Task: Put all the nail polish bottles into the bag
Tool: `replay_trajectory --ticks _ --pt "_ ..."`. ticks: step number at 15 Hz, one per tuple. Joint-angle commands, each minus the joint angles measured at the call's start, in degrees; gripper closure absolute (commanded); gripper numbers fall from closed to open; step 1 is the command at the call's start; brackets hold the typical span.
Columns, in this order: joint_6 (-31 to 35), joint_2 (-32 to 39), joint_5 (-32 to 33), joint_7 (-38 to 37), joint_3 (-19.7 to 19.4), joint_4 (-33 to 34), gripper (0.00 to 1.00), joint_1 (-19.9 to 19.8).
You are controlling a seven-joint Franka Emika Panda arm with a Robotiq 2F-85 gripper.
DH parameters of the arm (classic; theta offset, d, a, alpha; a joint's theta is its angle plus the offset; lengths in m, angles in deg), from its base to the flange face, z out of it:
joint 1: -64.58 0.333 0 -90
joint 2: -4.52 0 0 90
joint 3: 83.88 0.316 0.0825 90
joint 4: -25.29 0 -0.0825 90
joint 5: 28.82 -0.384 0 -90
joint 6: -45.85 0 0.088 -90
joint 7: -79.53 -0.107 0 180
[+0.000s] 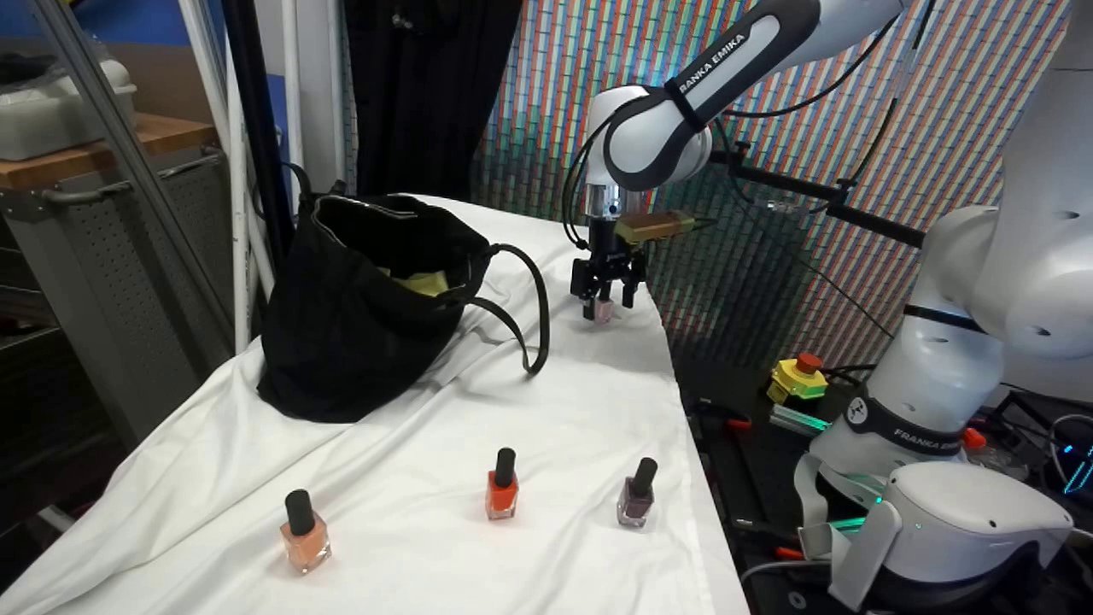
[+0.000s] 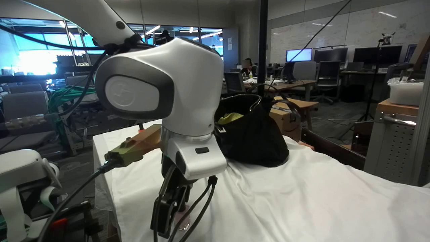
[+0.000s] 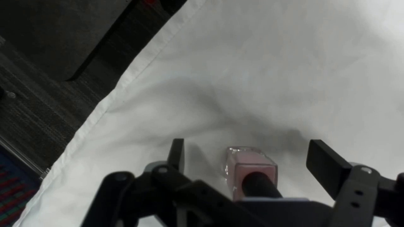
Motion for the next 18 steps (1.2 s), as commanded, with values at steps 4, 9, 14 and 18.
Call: replay_trajectory --ticks 4,9,14,18 --pt "-0.1 0.5 -0.1 0.2 -0.2 0.2 0.31 0.3" --pt "-0.4 0.2 0.3 -0.2 -0.2 0.1 0.65 0.4" --pt "-1.0 0.5 0.6 -0.5 -0.2 0.9 0.85 0.4" --pt "-3.4 -0.4 1.7 -0.6 -0.1 1.6 0.85 0.7"
